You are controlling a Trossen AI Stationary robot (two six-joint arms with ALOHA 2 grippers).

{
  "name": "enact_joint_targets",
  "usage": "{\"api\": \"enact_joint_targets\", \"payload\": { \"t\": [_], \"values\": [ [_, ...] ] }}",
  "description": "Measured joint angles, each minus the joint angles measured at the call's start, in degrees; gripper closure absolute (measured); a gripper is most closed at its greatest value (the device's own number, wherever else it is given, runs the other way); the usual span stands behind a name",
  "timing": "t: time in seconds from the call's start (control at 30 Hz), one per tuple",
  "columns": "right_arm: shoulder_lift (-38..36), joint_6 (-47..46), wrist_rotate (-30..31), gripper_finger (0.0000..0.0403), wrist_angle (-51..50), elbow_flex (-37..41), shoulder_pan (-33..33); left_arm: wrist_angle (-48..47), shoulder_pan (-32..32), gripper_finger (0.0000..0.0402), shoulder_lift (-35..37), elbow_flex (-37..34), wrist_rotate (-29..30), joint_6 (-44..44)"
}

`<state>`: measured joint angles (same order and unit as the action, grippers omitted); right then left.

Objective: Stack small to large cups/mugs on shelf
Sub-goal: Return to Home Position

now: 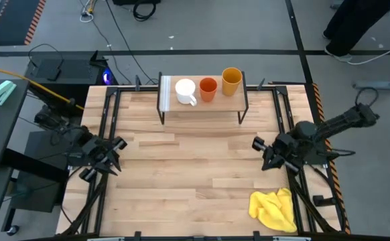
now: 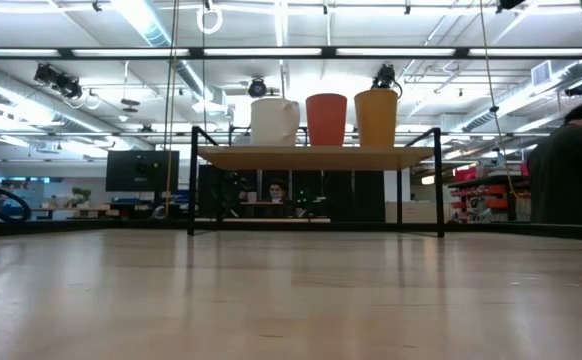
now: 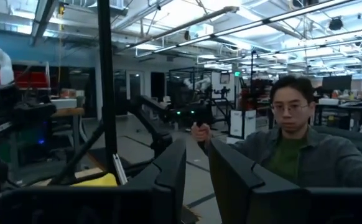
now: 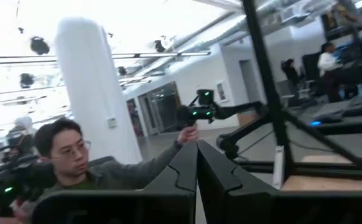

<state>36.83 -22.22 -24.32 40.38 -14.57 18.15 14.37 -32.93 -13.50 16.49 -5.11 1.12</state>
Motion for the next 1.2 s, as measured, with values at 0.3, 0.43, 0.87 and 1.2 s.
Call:
{"api": "enact_joint_targets", "payload": {
  "t": [0.3, 0.43, 0.87, 1.2],
  "values": [
    [-7.05, -5.07, -10.46, 0.0388, -1.35, 0.0, -15.19, -5.3, 3.68, 0.0318, 6.52, 0.0, -0.85, 2.12],
    [-8.91, -6.67, -13.85, 0.0388, -1.37, 0.0, -20.13, -7.17, 3.91, 0.0319, 9.11, 0.0, -0.83, 1.93],
    [-13.44, -13.23, -20.87, 0.0388, -0.98, -0.09, -35.85, -10.87, 3.89, 0.0315, 13.4, 0.02, -0.8, 0.7],
    [-14.65, -22.99, -28.7, 0.0388, 12.85, -0.09, -46.01, -11.37, 3.89, 0.032, 13.16, 0.0, -1.15, 0.53]
  ]
}}
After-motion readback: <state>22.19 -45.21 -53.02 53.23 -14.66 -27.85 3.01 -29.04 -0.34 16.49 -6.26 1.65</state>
